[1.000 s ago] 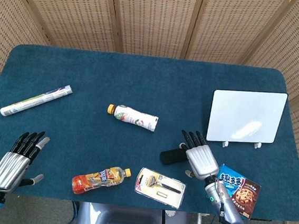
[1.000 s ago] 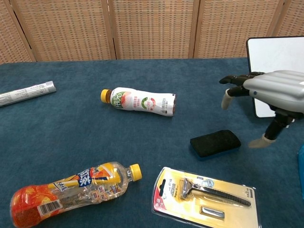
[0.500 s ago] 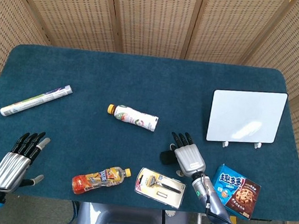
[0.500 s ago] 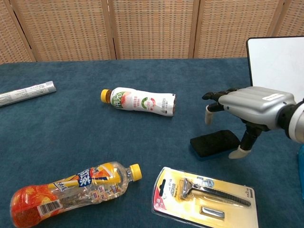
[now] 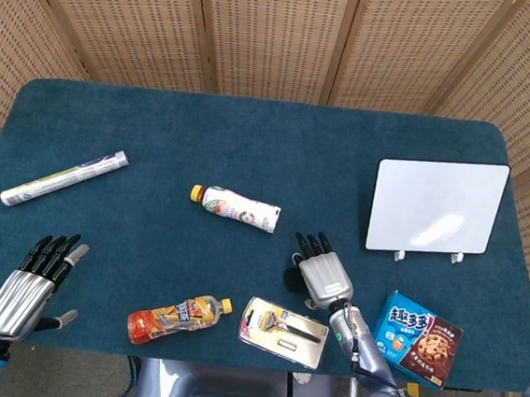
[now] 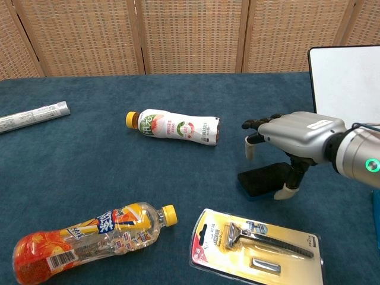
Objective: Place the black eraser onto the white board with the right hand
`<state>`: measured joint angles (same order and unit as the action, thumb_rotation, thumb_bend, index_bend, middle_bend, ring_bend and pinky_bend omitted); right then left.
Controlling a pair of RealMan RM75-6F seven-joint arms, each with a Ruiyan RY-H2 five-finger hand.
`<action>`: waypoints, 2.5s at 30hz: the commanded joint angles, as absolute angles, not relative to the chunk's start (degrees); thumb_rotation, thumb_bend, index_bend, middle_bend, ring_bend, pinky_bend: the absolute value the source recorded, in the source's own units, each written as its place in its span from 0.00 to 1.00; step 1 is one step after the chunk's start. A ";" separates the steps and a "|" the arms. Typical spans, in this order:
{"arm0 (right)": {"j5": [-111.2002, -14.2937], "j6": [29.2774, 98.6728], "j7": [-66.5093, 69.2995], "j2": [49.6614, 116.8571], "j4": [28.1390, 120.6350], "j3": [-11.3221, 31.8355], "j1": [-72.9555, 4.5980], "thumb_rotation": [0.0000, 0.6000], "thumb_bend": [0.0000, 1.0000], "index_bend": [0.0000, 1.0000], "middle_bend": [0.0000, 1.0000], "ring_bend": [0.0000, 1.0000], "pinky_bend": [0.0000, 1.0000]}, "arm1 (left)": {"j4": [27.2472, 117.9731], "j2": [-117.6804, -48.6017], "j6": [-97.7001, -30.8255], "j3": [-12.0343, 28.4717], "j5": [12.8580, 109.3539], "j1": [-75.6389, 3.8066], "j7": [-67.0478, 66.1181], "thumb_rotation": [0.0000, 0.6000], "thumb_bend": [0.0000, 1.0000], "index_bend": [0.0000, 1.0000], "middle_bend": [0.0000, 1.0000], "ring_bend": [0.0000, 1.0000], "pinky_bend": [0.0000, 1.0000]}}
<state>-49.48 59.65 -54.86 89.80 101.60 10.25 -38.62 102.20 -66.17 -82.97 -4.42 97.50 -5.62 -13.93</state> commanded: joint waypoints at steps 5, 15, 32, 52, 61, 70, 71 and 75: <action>-45.85 60.71 -56.41 90.17 100.84 10.22 -41.30 1.00 0.00 0.31 0.00 0.00 0.00 | 102.08 -66.07 -83.12 -4.45 97.58 -5.58 -13.68 1.00 0.13 0.00 0.00 0.00 0.00; -41.27 61.50 -57.38 90.05 99.20 8.83 -43.81 1.00 0.00 0.31 0.00 0.00 0.00 | 101.85 -66.28 -82.74 -4.40 97.14 -5.66 -13.85 1.00 0.13 0.00 0.00 0.00 0.00; -39.41 62.55 -55.93 90.01 98.32 6.37 -45.33 1.00 0.00 0.33 0.00 0.00 0.00 | 101.85 -66.33 -82.85 -4.42 97.05 -5.56 -14.06 1.00 0.13 0.00 0.00 0.00 0.00; -39.63 63.00 -53.44 92.63 95.12 5.48 -46.99 1.00 0.00 0.39 0.01 0.00 0.00 | 101.86 -66.15 -82.80 -4.50 97.07 -5.59 -13.68 1.00 0.13 0.00 0.00 0.00 0.00; -39.70 63.64 -52.80 92.80 95.13 5.23 -47.23 1.00 0.04 0.44 0.03 0.00 0.00 | 101.87 -66.17 -82.85 -4.54 97.18 -5.56 -13.72 1.00 0.13 0.00 0.00 0.00 0.00; -39.89 64.43 -52.80 92.67 95.39 4.75 -47.25 1.00 0.05 0.48 0.04 0.00 0.00 | 101.92 -66.19 -82.81 -4.53 97.07 -5.54 -13.87 1.00 0.13 0.00 0.00 0.00 0.00; -39.91 64.50 -52.73 92.65 95.44 4.73 -47.22 1.00 0.05 0.48 0.04 0.00 0.00 | 101.92 -66.18 -82.85 -4.52 97.08 -5.53 -13.86 1.00 0.13 0.00 0.00 0.00 0.00; -40.17 64.87 -52.47 92.43 95.63 4.52 -47.06 1.00 0.05 0.50 0.04 0.00 0.00 | 101.90 -66.19 -82.88 -4.55 97.14 -5.51 -13.86 1.00 0.13 0.00 0.00 0.00 0.00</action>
<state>-40.16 64.86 -52.48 92.44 95.62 4.53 -47.07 101.90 -66.19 -82.88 -4.55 97.14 -5.51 -13.86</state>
